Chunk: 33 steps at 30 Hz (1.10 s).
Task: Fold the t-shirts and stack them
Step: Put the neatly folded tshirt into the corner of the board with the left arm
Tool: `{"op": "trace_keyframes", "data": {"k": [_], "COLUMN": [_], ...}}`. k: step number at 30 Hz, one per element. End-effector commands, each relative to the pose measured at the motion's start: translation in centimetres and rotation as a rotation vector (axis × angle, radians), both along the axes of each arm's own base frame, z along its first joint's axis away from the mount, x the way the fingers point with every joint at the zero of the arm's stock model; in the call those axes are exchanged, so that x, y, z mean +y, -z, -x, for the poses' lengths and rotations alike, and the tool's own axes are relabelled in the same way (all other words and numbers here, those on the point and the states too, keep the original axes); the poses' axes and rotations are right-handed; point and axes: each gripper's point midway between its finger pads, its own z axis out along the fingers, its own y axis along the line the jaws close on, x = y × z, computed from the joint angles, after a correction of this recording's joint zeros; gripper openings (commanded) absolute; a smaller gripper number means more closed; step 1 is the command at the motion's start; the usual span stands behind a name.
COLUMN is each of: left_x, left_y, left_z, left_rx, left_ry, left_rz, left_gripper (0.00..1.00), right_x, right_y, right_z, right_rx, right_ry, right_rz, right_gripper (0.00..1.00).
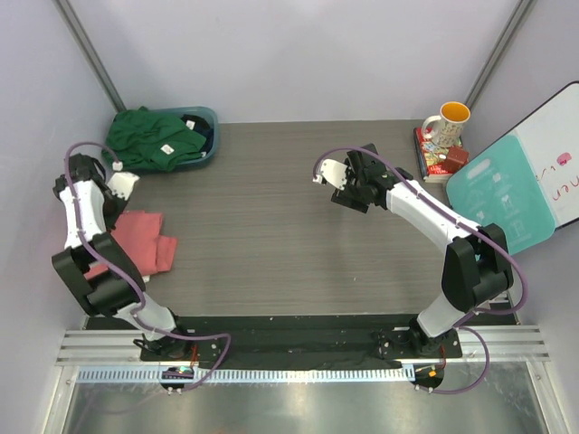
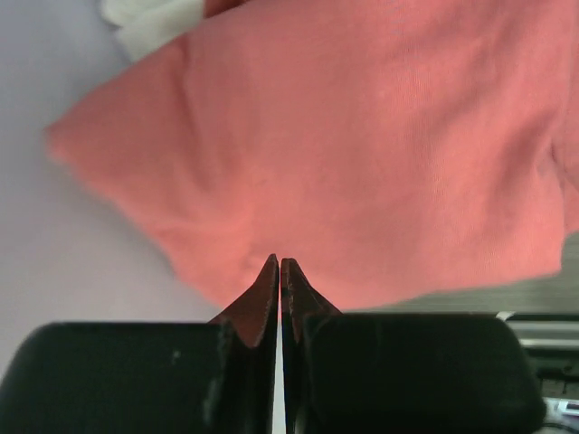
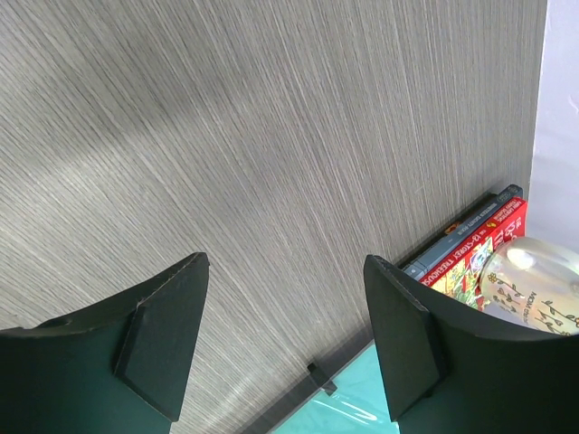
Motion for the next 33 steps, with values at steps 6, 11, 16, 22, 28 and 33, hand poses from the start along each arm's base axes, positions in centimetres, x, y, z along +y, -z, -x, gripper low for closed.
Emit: {"op": "trace_keyframes", "data": {"k": [6,11,16,22,28,33], "left_x": [4.2,5.5,6.7,7.1,4.7,-3.8], "left_y": [2.3,3.5,7.2,6.4,0.1,-7.4], "left_z": [-2.3,-3.2,-2.9,-3.7,-5.3,-6.9], "left_rx": [-0.056,-0.079,-0.039,-0.107,-0.277,-0.449], "left_ry": [-0.154,-0.185,-0.238,-0.245,-0.168,0.075], "left_rz": [-0.145,-0.194,-0.241,-0.265,-0.206,0.064], "left_gripper": [0.00,0.00,0.00,0.00,0.14,0.97], "right_x": [0.0,0.1,0.3,0.6,0.2,-0.6], "right_y": [-2.1,-2.1,-2.1,-2.3,-2.1,-2.2], "right_z": [0.2,0.0,-0.5,-0.9,-0.3,0.7], "right_rx": [-0.054,-0.052,-0.053,-0.052,-0.049,-0.056], "right_ry": [0.004,0.001,0.001,-0.004,0.001,0.003], "right_rz": [-0.026,-0.028,-0.027,-0.023,-0.016,-0.003], "right_gripper": [0.75,0.75,0.75,0.75,0.75,0.79]}}
